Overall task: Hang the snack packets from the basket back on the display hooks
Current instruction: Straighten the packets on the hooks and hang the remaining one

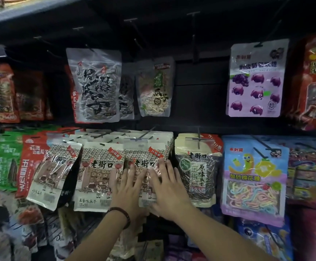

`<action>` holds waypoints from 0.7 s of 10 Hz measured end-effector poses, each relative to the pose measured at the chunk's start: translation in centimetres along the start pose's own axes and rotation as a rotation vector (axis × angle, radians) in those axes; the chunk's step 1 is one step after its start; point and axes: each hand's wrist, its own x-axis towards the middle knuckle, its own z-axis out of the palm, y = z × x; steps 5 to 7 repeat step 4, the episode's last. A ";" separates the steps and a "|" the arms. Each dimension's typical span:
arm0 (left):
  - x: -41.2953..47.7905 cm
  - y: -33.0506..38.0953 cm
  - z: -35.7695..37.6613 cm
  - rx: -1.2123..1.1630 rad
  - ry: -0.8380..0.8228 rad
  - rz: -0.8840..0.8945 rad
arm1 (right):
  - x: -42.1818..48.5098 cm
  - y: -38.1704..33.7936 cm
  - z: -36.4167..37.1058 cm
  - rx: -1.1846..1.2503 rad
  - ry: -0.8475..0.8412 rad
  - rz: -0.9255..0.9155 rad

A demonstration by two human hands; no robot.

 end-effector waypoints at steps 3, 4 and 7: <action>-0.6 0.8 -0.5 0.082 0.016 -0.048 | 0.7 0.1 -0.9 0.060 -0.034 0.003; -1.8 1.8 -1.1 0.052 -0.015 -0.080 | -0.7 0.4 -1.6 0.093 -0.015 0.002; -1.8 1.8 -1.1 0.052 -0.015 -0.080 | -0.7 0.4 -1.6 0.093 -0.015 0.002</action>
